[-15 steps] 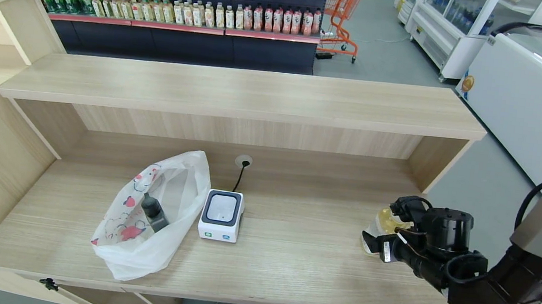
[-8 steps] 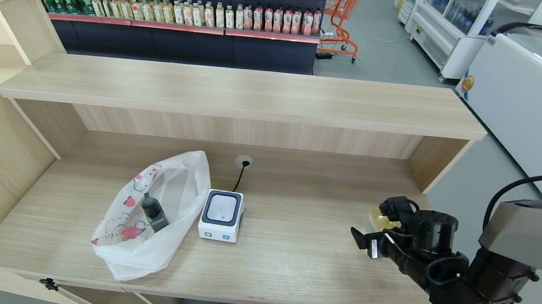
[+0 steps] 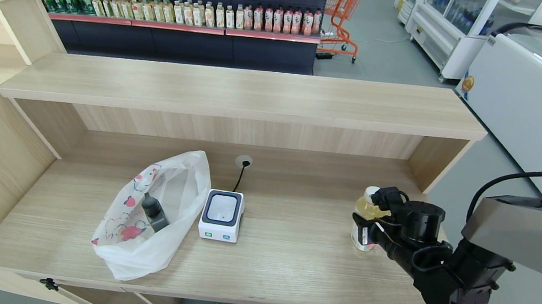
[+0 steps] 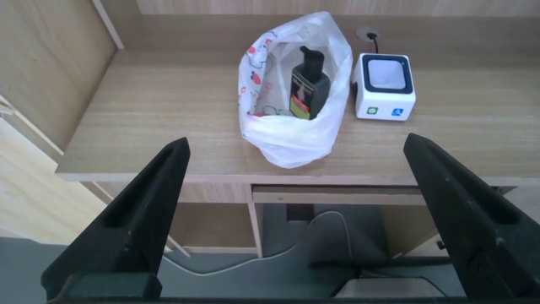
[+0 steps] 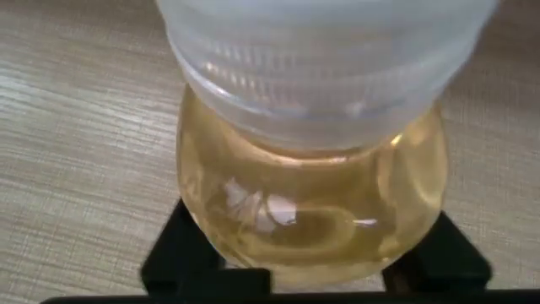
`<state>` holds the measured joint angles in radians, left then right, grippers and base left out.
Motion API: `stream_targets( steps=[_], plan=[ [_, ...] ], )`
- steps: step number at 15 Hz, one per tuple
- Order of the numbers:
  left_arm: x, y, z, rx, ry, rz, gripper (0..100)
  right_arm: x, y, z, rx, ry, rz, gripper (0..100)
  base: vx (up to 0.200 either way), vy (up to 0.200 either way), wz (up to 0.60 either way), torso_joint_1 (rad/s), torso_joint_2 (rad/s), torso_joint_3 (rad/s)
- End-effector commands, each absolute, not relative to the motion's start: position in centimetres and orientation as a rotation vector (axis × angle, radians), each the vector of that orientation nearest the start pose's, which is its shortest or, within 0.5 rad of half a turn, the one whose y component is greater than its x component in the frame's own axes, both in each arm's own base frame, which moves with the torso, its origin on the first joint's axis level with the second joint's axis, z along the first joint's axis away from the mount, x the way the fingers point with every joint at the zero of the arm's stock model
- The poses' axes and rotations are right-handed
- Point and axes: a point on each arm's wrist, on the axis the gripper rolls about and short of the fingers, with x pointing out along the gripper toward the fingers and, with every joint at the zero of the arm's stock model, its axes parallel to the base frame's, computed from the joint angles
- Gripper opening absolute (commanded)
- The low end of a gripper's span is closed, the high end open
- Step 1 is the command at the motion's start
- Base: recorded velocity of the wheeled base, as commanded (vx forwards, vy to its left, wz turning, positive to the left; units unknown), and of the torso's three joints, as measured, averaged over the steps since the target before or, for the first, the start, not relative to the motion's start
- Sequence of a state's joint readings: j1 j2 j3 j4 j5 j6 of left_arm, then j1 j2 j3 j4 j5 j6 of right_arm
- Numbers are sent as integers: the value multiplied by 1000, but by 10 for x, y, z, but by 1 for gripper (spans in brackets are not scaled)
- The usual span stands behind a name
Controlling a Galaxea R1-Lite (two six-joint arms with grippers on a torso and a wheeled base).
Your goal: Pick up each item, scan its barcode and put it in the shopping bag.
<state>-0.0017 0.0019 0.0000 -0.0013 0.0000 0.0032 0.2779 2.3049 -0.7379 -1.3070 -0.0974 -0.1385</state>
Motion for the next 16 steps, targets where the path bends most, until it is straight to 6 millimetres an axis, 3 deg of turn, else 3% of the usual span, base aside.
stream_targets(
  steps=[1,8,10,13,16],
  plan=[
    [-23,0,76,3,2,-2,100,370,103,15,-188,245,196,0,0,0,0,0,0,0],
    [-23,0,76,3,2,-2,100,374,106,14,-188,228,197,0,0,0,0,0,0,0],
    [-23,0,76,3,2,-2,100,373,105,24,-176,205,195,0,0,0,0,0,0,0],
    [-23,0,76,3,2,-2,100,364,101,82,16,117,260,0,0,0,0,0,0,0],
    [-23,0,76,3,2,-2,100,329,76,156,237,204,540,0,0,0,0,0,0,0]
  ],
)
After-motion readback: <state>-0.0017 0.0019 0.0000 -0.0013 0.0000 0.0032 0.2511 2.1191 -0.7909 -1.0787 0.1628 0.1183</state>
